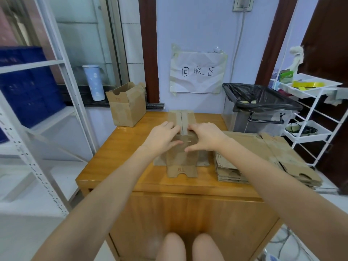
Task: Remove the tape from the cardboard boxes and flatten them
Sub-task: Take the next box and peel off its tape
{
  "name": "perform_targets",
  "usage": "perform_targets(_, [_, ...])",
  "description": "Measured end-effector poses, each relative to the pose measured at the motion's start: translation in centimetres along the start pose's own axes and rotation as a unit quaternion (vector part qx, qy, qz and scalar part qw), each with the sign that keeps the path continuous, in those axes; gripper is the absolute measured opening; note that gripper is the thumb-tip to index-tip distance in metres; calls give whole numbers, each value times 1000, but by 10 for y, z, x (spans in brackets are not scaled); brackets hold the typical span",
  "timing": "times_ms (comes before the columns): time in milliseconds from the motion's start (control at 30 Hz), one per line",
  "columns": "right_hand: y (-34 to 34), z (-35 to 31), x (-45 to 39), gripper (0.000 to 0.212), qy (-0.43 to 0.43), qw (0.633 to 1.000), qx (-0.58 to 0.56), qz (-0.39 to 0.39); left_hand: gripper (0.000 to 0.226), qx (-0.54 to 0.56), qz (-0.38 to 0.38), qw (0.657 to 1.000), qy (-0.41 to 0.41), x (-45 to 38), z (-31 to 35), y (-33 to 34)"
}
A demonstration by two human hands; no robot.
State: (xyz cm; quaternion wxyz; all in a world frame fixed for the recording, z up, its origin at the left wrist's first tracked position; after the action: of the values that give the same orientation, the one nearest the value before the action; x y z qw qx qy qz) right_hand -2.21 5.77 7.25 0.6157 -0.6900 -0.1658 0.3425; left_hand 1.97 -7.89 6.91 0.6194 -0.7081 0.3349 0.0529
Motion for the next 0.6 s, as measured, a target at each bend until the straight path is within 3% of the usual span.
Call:
perform_targets(167, [-3,-5,-2,57,7,999,20,33,39,-35,-13,999,14,0,6,0])
perform_targets(367, [-5,-3,-5,54,-10,1000,26,13,36,-8,-15,1000,8,0,3,-3])
perform_targets(500, [-6,-6,-5,51,-36,998,60,-3,54,-15,-53,998,7,0,1,-1])
perform_targets(600, [-7,-10,-5,48,-47,996,78,-17,52,-30,-54,998,-12,-4,1,-1])
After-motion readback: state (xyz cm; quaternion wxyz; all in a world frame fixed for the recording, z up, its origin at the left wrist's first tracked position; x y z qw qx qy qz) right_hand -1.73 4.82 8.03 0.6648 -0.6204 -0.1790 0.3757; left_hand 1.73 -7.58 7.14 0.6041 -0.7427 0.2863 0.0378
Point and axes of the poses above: each hand's wrist, its own x-axis away from the middle knuckle, its own y-axis out of the palm, z = x × y, the point moved 5 cm from there along -x, towards the middle knuckle, and after that the axes turned 9 degrees about -x, right-handed, at the moved point
